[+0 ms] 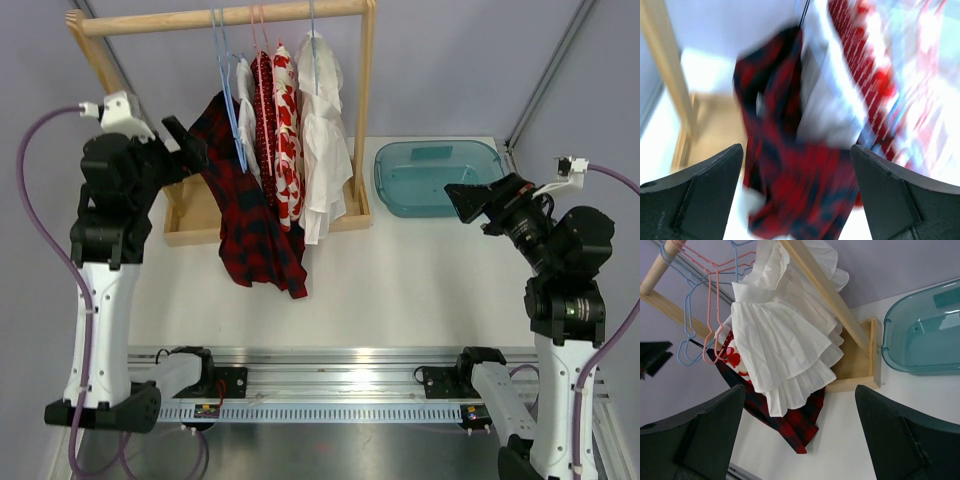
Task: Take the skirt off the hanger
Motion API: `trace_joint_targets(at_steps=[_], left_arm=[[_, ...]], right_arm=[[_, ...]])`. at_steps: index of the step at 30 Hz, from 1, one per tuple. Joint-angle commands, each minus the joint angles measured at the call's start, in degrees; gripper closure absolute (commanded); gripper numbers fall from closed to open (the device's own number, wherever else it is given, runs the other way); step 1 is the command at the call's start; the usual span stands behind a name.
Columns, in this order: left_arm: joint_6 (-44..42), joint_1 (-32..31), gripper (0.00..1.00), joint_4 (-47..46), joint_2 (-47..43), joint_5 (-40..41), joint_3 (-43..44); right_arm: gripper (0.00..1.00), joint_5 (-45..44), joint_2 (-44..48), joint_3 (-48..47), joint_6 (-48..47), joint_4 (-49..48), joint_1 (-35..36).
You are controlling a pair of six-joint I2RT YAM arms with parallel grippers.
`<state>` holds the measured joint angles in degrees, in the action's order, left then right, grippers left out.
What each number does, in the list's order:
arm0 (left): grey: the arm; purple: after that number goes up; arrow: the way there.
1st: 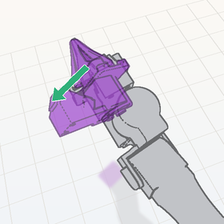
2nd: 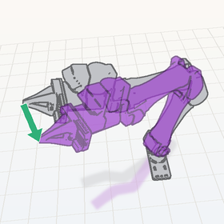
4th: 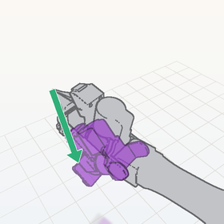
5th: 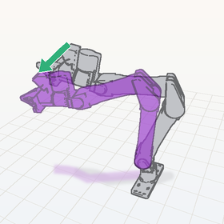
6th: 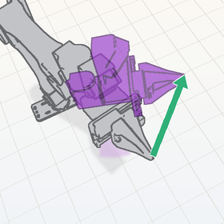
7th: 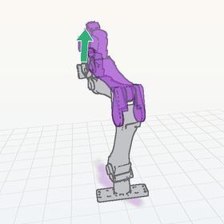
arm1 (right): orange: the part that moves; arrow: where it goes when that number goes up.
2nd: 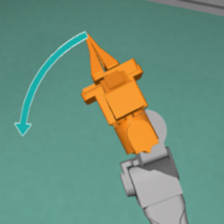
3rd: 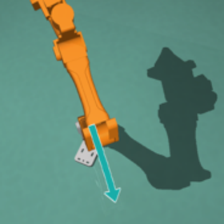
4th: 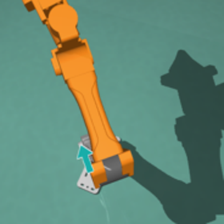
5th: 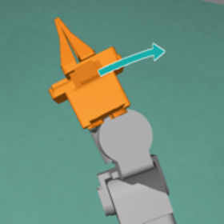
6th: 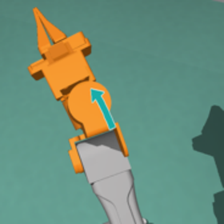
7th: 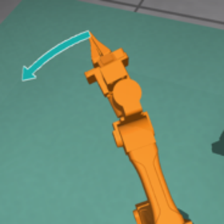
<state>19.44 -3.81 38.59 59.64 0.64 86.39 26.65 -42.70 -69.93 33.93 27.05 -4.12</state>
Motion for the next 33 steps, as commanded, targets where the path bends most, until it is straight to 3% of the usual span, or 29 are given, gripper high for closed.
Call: trace_joint_targets(at_steps=[1,6,16,28,33], left_arm=[[-0.6,-0.8,0.09,0.1,9.0,3.0,12.5],[-0.7,-1.5,0.1,1.7,19.5,3.0,28.1],[0.4,-4.6,0.1,-0.4,32.3,1.5,44.5],[-1.4,-10.7,0.14,-3.6,37.4,14.5,47.1],[-1.8,-11.4,0.15,-6.5,35.7,16.8,43.3]], right_arm=[[0.01,0.7,3.1,2.1,-3.3,4.3,0.2],[0.0,0.9,5.9,4.3,-3.2,5.3,0.2],[0.01,1.8,7.9,7.7,-3.0,3.7,1.0],[0.01,-1.8,8.8,5.9,-5.9,6.6,3.9],[0.01,-3.0,9.4,7.3,-6.8,6.6,6.1]])
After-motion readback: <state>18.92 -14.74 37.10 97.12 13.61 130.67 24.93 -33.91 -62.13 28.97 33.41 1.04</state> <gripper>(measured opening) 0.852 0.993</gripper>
